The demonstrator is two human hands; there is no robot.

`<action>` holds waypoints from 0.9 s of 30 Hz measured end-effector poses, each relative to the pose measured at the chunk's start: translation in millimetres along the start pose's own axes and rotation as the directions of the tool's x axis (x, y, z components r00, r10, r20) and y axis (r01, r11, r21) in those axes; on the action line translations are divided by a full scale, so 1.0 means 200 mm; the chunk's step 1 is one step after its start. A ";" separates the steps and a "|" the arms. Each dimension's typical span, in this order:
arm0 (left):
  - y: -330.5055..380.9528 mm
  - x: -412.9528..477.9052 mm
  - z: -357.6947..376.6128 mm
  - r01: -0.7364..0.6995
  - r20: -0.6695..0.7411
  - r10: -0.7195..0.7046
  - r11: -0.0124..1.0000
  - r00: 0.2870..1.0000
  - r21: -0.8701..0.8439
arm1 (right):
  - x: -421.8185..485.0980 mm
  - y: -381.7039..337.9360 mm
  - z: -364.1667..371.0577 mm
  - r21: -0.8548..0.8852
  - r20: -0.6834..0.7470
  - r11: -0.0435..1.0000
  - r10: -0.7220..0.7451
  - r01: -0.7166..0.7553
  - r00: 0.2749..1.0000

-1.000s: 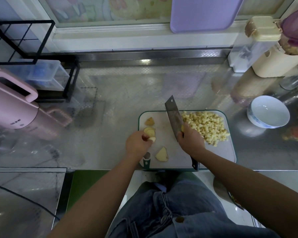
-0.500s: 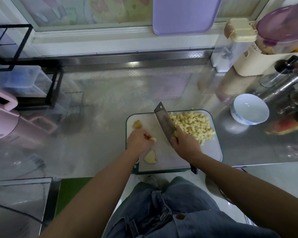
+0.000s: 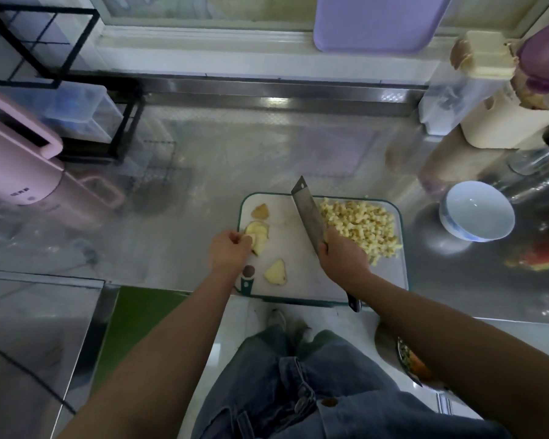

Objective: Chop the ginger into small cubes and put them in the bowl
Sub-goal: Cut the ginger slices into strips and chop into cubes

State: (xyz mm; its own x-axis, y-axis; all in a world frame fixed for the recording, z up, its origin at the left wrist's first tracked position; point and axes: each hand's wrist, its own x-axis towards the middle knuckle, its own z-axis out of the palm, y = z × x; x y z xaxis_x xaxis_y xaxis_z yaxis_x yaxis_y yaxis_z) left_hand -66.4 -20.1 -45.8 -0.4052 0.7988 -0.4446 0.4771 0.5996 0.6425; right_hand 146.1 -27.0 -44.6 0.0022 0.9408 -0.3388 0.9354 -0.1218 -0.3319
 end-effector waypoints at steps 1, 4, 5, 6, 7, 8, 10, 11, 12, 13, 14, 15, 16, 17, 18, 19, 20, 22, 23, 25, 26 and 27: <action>-0.02 -0.02 0.00 0.002 0.023 -0.003 0.999 1.000 0.035 | 0.00 0.00 0.00 0.001 -0.002 1.000 -0.001 0.001 1.000; -0.05 -0.06 -0.01 -0.022 0.048 0.019 0.999 0.999 0.048 | 0.00 0.00 0.00 -0.006 -0.014 1.000 -0.004 0.004 1.000; -0.05 -0.07 0.00 -0.036 0.040 0.034 0.998 0.999 0.049 | 0.00 0.00 0.00 -0.007 -0.015 1.000 -0.003 0.003 1.000; -0.05 -0.08 0.00 -0.051 0.025 0.050 0.997 0.998 0.051 | -0.01 0.00 0.00 -0.008 -0.015 1.000 -0.002 0.002 1.000; -0.05 -0.09 0.00 -0.063 0.008 0.062 0.996 0.998 0.063 | -0.01 0.00 0.00 -0.010 -0.012 1.000 -0.002 0.002 1.000; -0.05 -0.09 0.00 -0.077 -0.009 0.078 0.993 0.997 0.087 | -0.01 -0.01 0.00 -0.014 -0.009 1.000 -0.002 0.002 1.000; -0.03 -0.08 0.00 -0.111 -0.041 0.117 0.985 0.992 0.133 | -0.01 -0.01 0.00 -0.018 -0.003 1.000 -0.004 0.004 1.000; -0.03 -0.08 0.01 -0.128 -0.047 0.136 0.982 0.990 0.141 | -0.01 -0.01 0.00 -0.020 -0.002 1.000 -0.005 0.005 1.000; -0.01 -0.07 0.01 -0.142 -0.052 0.150 0.981 0.987 0.135 | -0.01 -0.01 0.00 -0.022 -0.002 1.000 -0.005 0.005 1.000; 0.00 -0.06 0.02 -0.147 -0.057 0.156 0.981 0.986 0.129 | -0.01 -0.01 0.01 -0.024 -0.002 1.000 -0.005 0.005 1.000; 0.01 -0.06 0.02 -0.142 -0.056 0.151 0.981 0.987 0.133 | -0.01 -0.01 0.01 -0.026 -0.003 1.000 -0.002 0.002 1.000; 0.01 -0.05 0.03 -0.129 -0.050 0.137 0.982 0.989 0.139 | -0.01 -0.01 0.01 -0.026 -0.003 1.000 0.001 -0.001 1.000; 0.02 -0.04 0.04 -0.108 -0.044 0.116 0.983 0.992 0.146 | -0.01 -0.01 0.01 -0.026 -0.004 1.000 0.005 -0.005 1.000; 0.02 -0.04 0.05 -0.086 -0.047 0.094 0.984 0.995 0.156 | -0.01 -0.02 0.02 -0.027 -0.006 1.000 0.009 -0.009 1.000; 0.02 -0.04 0.05 -0.068 -0.055 0.079 0.983 0.995 0.173 | -0.01 -0.02 0.02 -0.027 -0.011 1.000 0.012 -0.013 1.000; 0.02 -0.04 0.05 -0.068 -0.063 0.082 0.978 0.995 0.199 | -0.01 -0.02 0.02 -0.028 -0.014 0.999 0.016 -0.016 1.000; 0.01 -0.04 0.05 -0.087 -0.067 0.105 0.969 0.992 0.233 | 0.00 -0.02 0.03 -0.028 -0.016 0.999 0.018 -0.018 1.000; 0.00 -0.05 0.06 -0.144 -0.065 0.172 0.939 0.983 0.313 | 0.00 -0.02 0.03 -0.026 -0.019 1.000 0.016 -0.016 1.000; 0.00 -0.05 0.06 -0.162 -0.067 0.196 0.924 0.978 0.346 | 0.00 -0.02 0.04 -0.026 -0.020 1.000 0.016 -0.016 1.000; 0.00 -0.06 0.07 -0.182 -0.070 0.226 0.903 0.972 0.390 | 0.00 -0.02 0.04 -0.031 -0.022 0.999 0.019 -0.020 1.000; 0.00 -0.06 0.07 -0.185 -0.070 0.232 0.896 0.970 0.404 | 0.00 -0.02 0.04 -0.035 -0.022 0.999 0.020 -0.021 1.000; 0.00 -0.07 0.07 -0.184 -0.070 0.232 0.892 0.970 0.412 | 0.00 -0.02 0.04 -0.039 -0.023 0.999 0.019 -0.020 1.000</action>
State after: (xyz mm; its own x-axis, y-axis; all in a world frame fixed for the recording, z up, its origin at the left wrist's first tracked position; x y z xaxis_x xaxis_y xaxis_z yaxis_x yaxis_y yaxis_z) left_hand -50.0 -29.9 -47.9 -0.3371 0.9108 -0.2383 0.8216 0.4082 0.3980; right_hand 140.5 -29.5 -49.7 0.0285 0.9454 -0.3247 0.9482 -0.1284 -0.2905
